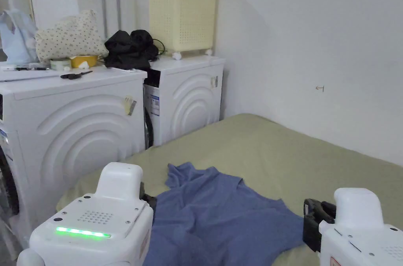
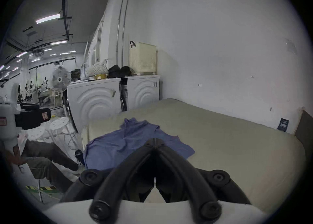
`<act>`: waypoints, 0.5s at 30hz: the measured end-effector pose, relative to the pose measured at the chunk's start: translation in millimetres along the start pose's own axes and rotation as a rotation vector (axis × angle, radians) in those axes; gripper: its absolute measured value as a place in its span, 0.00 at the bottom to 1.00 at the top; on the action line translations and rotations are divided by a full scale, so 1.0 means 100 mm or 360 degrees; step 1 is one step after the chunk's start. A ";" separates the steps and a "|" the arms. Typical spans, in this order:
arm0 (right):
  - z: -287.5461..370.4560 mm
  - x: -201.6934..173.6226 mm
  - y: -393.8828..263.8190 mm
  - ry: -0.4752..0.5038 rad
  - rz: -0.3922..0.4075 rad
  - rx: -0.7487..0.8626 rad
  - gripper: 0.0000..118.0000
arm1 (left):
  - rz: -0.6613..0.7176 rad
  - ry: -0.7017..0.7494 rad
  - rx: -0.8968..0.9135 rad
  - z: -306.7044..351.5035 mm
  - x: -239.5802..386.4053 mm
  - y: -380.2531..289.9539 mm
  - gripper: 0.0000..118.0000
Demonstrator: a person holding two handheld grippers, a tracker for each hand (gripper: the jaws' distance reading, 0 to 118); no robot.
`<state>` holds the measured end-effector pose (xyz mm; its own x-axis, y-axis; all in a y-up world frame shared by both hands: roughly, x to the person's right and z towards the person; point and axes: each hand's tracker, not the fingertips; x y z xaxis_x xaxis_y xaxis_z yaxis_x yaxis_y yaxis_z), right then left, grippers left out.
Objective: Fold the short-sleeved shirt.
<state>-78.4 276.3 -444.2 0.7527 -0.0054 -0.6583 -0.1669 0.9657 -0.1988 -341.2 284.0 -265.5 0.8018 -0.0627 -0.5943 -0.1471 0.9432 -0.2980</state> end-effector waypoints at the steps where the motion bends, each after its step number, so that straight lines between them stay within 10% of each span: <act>1: 0.02 0.08 -0.02 -0.0026 -0.0013 -0.0010 0.00 | -0.0015 -0.0047 -0.0034 -0.10 0.05 0.00 0.00; 9: 0.35 0.93 -0.36 -0.0320 -0.0076 -0.0179 0.00 | -0.0269 -0.0640 -0.0281 -1.57 0.91 0.32 0.08; 10: 0.40 1.03 -0.41 -0.0366 -0.0096 -0.0205 0.00 | -0.0242 -0.0728 -0.0327 -1.83 1.02 0.40 0.22; 12: 0.54 1.29 -0.50 -0.0476 -0.0117 -0.0256 0.00 | -0.0196 -0.0835 -0.0558 -2.47 1.26 0.53 0.94; 15: 0.70 1.55 -0.62 -0.0624 -0.0111 -0.0331 0.00 | -0.0273 -0.0832 -0.0672 -3.13 1.53 0.48 0.98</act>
<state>93.4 233.3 -483.4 0.9445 0.0689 -0.3211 -0.2016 0.8935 -0.4012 -406.9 217.2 -604.7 0.9921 0.0660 -0.1066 -0.1213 0.7195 -0.6838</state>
